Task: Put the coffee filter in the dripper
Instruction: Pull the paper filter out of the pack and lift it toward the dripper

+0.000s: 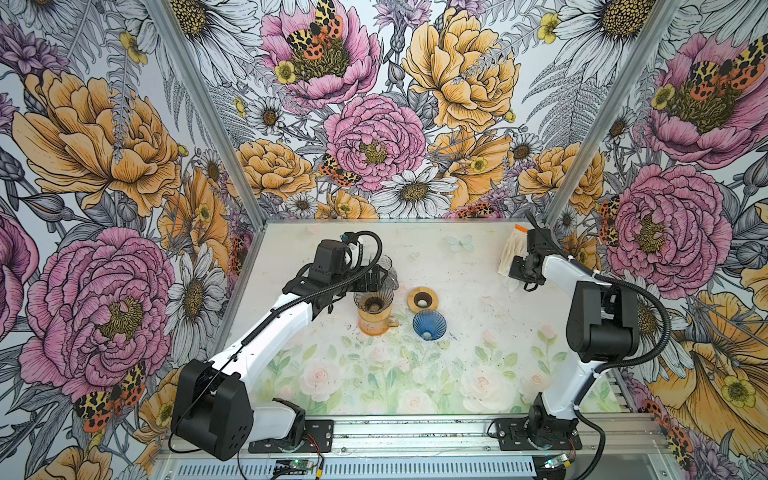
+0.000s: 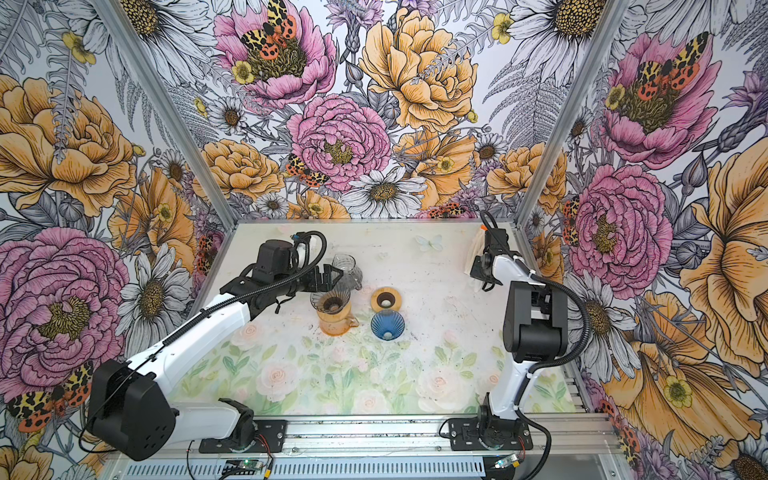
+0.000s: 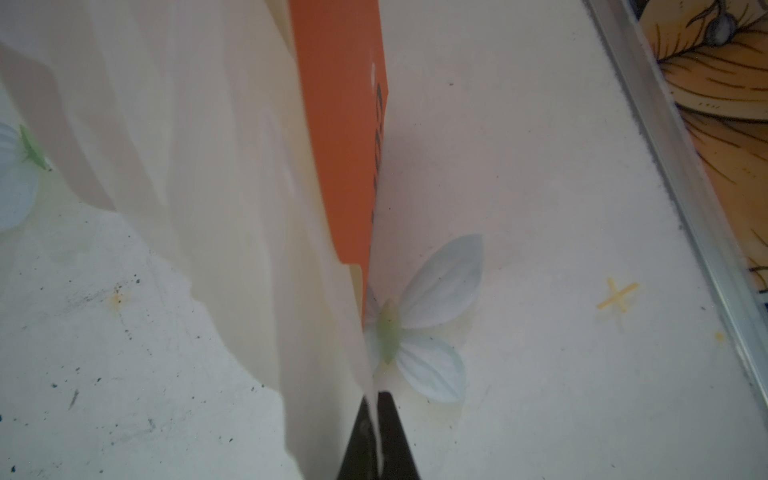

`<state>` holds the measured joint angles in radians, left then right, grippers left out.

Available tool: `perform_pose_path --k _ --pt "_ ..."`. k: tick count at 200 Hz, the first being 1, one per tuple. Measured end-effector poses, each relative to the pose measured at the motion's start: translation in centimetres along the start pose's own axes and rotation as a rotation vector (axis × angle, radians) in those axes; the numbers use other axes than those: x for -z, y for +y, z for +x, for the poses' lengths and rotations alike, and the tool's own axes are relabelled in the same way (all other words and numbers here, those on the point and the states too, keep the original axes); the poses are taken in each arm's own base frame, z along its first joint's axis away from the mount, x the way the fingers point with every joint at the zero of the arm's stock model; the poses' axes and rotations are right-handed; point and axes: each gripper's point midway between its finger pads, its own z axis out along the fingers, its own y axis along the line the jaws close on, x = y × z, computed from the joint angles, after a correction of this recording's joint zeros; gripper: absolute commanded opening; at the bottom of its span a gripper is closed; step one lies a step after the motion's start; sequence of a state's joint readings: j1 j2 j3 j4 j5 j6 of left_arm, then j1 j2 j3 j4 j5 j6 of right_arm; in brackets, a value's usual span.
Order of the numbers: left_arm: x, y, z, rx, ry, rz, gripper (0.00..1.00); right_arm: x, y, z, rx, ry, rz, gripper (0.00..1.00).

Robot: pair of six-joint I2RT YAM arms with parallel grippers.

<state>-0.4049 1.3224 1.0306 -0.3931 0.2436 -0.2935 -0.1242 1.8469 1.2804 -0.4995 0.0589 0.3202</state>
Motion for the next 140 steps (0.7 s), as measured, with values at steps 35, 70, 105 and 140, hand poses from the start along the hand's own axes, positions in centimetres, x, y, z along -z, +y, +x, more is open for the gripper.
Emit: perform_pose_path --k 35,70,105,140 --pt "-0.4 0.0 0.1 0.000 0.009 -0.002 0.99 1.2 0.1 -0.4 -0.001 -0.024 -0.010 0.00" --pt "-0.3 -0.3 -0.3 -0.006 0.001 0.006 0.99 4.3 0.2 -0.7 -0.004 -0.066 -0.031 0.00" --pt "-0.3 -0.4 -0.4 -0.007 0.001 0.011 0.99 6.7 -0.1 -0.2 -0.005 -0.079 -0.036 0.00" --pt "-0.3 -0.4 -0.4 -0.007 0.001 0.011 0.99 9.5 -0.3 0.4 -0.001 -0.097 -0.036 0.00"
